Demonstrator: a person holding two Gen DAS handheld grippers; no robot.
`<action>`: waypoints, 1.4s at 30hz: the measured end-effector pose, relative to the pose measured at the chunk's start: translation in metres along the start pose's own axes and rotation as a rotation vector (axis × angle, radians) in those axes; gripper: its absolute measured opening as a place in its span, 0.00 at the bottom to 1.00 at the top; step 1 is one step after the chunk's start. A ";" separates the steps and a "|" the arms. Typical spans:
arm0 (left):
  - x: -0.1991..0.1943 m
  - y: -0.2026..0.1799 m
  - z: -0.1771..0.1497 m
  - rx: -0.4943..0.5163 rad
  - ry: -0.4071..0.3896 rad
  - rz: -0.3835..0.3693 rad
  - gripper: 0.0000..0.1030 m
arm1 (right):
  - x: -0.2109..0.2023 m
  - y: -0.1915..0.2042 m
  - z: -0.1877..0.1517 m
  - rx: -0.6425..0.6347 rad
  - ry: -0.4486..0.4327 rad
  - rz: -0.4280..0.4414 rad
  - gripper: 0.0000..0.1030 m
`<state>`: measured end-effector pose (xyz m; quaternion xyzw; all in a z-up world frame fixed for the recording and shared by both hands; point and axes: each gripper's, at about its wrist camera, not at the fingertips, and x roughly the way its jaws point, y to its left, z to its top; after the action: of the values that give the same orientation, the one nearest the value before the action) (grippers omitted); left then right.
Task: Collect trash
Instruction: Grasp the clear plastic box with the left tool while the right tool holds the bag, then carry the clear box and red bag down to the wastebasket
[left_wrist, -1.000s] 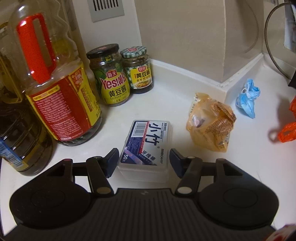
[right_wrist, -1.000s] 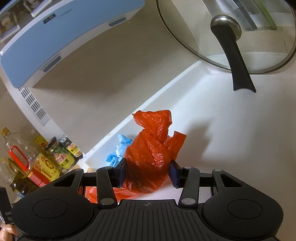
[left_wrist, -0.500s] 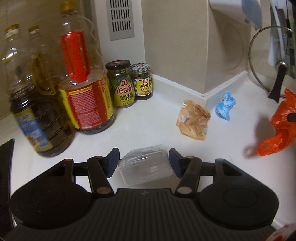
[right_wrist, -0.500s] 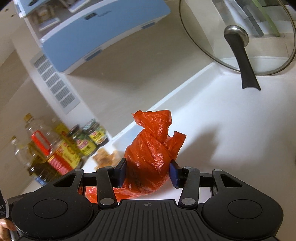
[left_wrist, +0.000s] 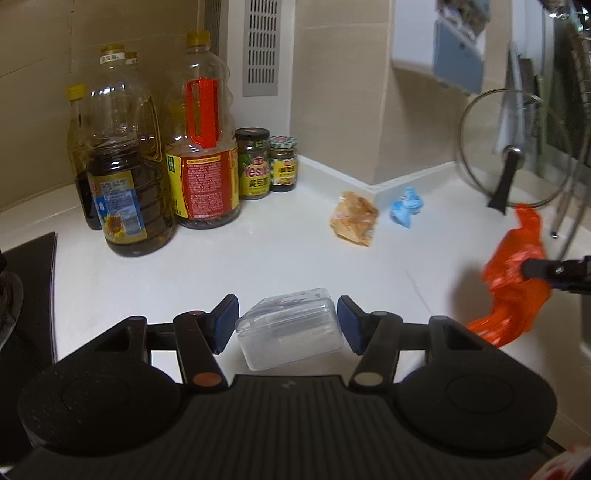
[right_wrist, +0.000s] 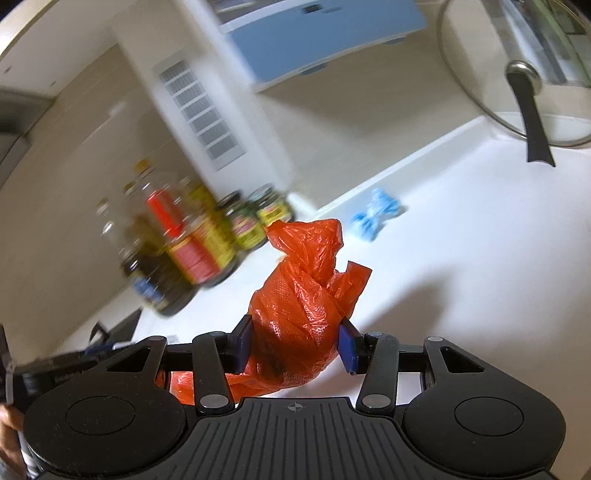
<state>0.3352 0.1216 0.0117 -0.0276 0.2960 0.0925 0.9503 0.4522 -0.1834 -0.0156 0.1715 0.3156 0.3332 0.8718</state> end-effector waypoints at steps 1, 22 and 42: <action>-0.008 -0.001 -0.005 -0.001 -0.003 -0.012 0.54 | -0.003 0.006 -0.006 -0.013 0.008 0.004 0.46; -0.061 -0.029 -0.100 -0.030 0.109 -0.194 0.54 | -0.022 0.064 -0.133 -0.233 0.264 -0.072 0.46; 0.020 -0.034 -0.211 -0.181 0.333 -0.126 0.54 | 0.031 0.037 -0.226 -0.425 0.528 -0.172 0.46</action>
<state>0.2406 0.0690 -0.1732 -0.1464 0.4374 0.0532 0.8856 0.3023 -0.1149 -0.1780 -0.1332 0.4670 0.3496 0.8012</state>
